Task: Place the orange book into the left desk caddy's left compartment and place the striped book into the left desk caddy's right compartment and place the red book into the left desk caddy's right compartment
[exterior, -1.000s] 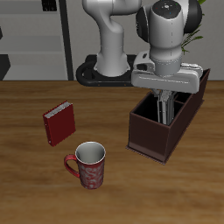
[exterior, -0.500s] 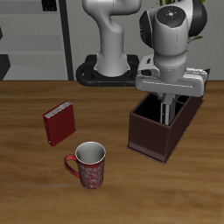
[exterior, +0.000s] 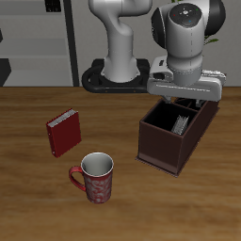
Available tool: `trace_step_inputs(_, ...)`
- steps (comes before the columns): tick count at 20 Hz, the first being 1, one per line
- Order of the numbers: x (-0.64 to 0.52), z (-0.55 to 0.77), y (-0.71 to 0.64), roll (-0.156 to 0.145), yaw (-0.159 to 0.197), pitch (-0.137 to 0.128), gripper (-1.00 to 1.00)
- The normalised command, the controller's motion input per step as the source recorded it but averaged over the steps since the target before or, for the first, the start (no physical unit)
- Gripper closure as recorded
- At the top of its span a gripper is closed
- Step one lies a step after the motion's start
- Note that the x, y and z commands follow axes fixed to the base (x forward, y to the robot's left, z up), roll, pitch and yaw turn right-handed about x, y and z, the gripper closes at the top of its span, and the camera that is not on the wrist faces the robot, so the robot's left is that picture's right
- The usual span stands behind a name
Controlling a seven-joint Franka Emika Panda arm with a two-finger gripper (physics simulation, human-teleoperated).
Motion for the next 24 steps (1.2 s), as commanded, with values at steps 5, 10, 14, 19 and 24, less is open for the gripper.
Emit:
trace_step_inputs(5,-0.02,0.28,-0.15,-0.018,0.004,-0.051,-1.00)
trace_step_inputs(10,-0.02,0.31,-0.22,-0.015,0.003,-0.056,-1.00)
trace_step_inputs(14,0.07,0.38,-0.40,-0.029,-0.011,-0.047,-1.00)
trace_step_inputs(19,0.04,0.33,-0.42,-0.009,-0.014,-0.007,-1.00)
trace_step_inputs(24,0.11,0.33,-0.59,-0.041,-0.012,-0.016,-1.00)
